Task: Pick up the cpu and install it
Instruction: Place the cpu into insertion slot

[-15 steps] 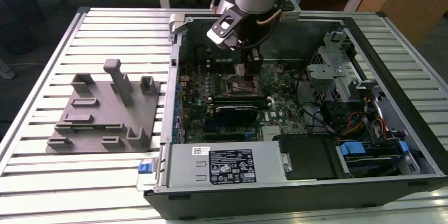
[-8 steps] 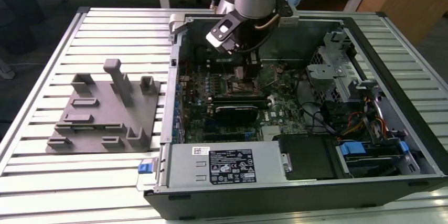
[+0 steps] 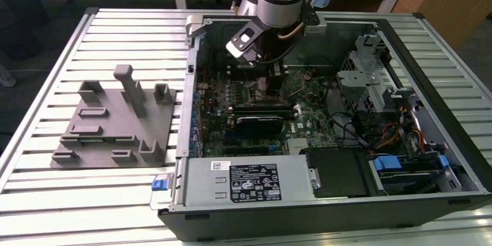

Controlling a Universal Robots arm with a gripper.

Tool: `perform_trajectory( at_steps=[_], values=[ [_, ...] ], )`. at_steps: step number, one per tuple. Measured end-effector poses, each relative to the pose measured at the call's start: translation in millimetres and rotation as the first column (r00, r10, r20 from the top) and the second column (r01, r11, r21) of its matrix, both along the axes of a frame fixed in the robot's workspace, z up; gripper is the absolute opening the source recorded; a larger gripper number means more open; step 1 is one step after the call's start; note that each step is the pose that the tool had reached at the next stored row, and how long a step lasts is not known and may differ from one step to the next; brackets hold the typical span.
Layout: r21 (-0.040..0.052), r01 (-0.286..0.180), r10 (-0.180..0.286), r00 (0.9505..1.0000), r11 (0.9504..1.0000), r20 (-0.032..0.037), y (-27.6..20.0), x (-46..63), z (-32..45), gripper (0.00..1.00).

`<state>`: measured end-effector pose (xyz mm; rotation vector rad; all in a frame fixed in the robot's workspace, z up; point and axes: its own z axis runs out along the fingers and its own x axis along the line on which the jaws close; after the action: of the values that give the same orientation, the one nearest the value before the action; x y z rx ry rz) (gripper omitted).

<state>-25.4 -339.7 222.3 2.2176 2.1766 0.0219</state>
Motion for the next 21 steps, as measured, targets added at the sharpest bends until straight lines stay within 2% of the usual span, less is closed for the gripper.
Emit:
perform_trajectory(
  at_steps=[9,21],
  values=[
    [0.0001,-0.006,0.006,1.0,1.0,-0.0007,0.3,0.1,-12.1,0.55],
    [0.0,-0.006,0.006,1.0,1.0,-0.0022,3.0,-1.3,-20.5,0.55]
  ],
)
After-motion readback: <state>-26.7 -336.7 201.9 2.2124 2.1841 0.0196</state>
